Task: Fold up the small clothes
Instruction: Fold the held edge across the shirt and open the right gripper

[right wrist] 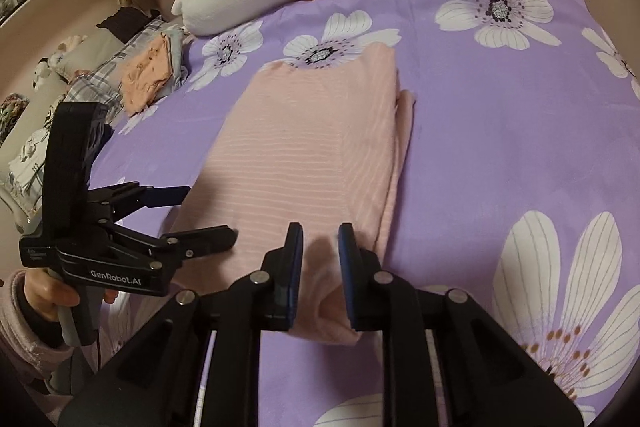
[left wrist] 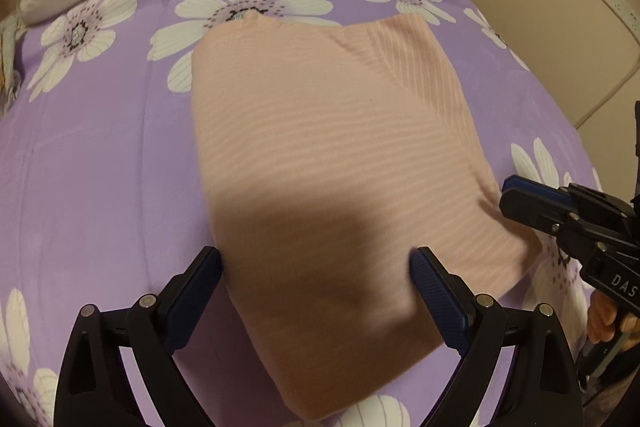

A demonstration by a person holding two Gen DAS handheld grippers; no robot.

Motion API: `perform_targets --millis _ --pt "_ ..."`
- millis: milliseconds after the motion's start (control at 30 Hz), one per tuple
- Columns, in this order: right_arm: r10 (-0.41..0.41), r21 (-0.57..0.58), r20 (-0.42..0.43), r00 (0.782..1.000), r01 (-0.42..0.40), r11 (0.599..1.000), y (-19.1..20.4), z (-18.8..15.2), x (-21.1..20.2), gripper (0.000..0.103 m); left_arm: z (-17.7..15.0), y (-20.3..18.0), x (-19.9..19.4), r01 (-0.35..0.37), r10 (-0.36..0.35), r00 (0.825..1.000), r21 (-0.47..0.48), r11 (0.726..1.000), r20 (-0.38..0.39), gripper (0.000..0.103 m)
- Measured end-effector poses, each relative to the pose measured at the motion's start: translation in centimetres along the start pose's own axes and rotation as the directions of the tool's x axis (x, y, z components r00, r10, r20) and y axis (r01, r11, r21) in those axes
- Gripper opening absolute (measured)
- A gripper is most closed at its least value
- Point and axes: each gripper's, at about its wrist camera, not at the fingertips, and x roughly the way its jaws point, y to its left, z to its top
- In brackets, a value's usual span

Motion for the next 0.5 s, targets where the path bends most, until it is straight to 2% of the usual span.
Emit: perform_targets --millis 167,367,433,500 --pt "-0.034 0.020 -0.057 0.998 0.035 0.999 -0.5 -1.1 1.5 0.019 -0.8 0.1 0.6 0.016 -0.017 0.999 -0.015 1.000 -0.029 0.094" --pt "-0.023 0.055 -0.049 0.999 0.026 0.998 -0.9 -2.0 0.6 0.021 -1.2 0.2 0.2 0.021 -0.022 0.999 -0.022 1.000 -0.031 0.094" --pt "-0.006 0.074 -0.034 0.999 0.008 0.997 -1.1 -2.1 -0.1 0.026 -1.2 0.1 -0.2 0.019 -0.020 1.000 -0.024 1.000 -0.024 0.094" --pt "0.006 0.096 -0.018 1.000 -0.005 0.995 -1.2 -2.1 -0.8 0.045 -1.3 0.2 -0.8 0.020 -0.020 1.000 -0.032 0.999 -0.014 0.094"
